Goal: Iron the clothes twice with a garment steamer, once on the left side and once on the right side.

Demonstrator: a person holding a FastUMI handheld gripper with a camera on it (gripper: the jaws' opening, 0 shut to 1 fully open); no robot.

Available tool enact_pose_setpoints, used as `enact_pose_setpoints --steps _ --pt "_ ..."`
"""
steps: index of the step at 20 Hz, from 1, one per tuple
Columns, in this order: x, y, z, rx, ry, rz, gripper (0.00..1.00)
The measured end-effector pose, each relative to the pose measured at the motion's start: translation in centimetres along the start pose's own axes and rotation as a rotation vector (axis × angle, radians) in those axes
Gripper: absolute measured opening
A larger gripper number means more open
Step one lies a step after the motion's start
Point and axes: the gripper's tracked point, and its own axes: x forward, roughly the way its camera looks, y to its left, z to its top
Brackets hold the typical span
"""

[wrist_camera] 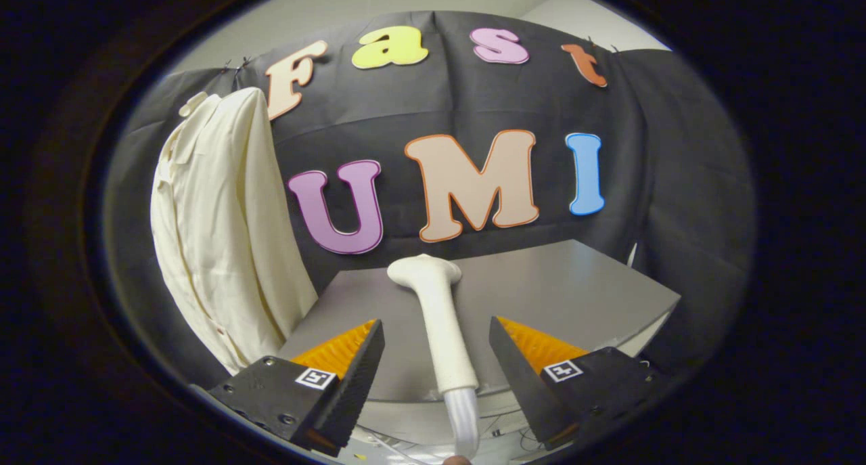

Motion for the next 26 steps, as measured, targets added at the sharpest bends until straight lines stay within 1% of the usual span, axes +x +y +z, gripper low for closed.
enact_pose_setpoints --steps 4,5,8,11,13,14,15,16,17,18,19,22,24,26 --pt "3.9 -0.2 1.5 -0.031 0.09 0.038 0.96" --pt "4.9 -0.3 1.4 -0.039 0.126 0.044 0.96" --pt "7.6 0.4 1.1 -0.038 0.224 0.095 0.95" --pt "9.3 0.3 1.3 -0.017 0.275 0.097 0.93" --pt "10.4 0.3 1.1 -0.019 0.33 0.077 0.87" --pt "10.6 0.5 0.9 -0.021 0.36 0.089 0.81" --pt "11.0 0.8 0.6 -0.015 0.393 0.098 0.78" --pt "10.9 0.4 -0.1 -0.011 0.454 0.073 0.69" --pt "11.2 0.6 0.7 0.005 0.42 0.078 0.59" --pt "11.5 0.3 0.5 -0.004 0.437 0.081 0.49" --pt "10.8 0.2 0.3 -0.002 0.432 0.087 0.48" --pt "10.9 0.1 0.8 0.041 0.412 0.11 0.42" --pt "10.4 0.0 1.5 0.051 0.355 0.109 0.38" --pt "9.5 0.0 2.4 0.053 0.287 0.104 0.38"
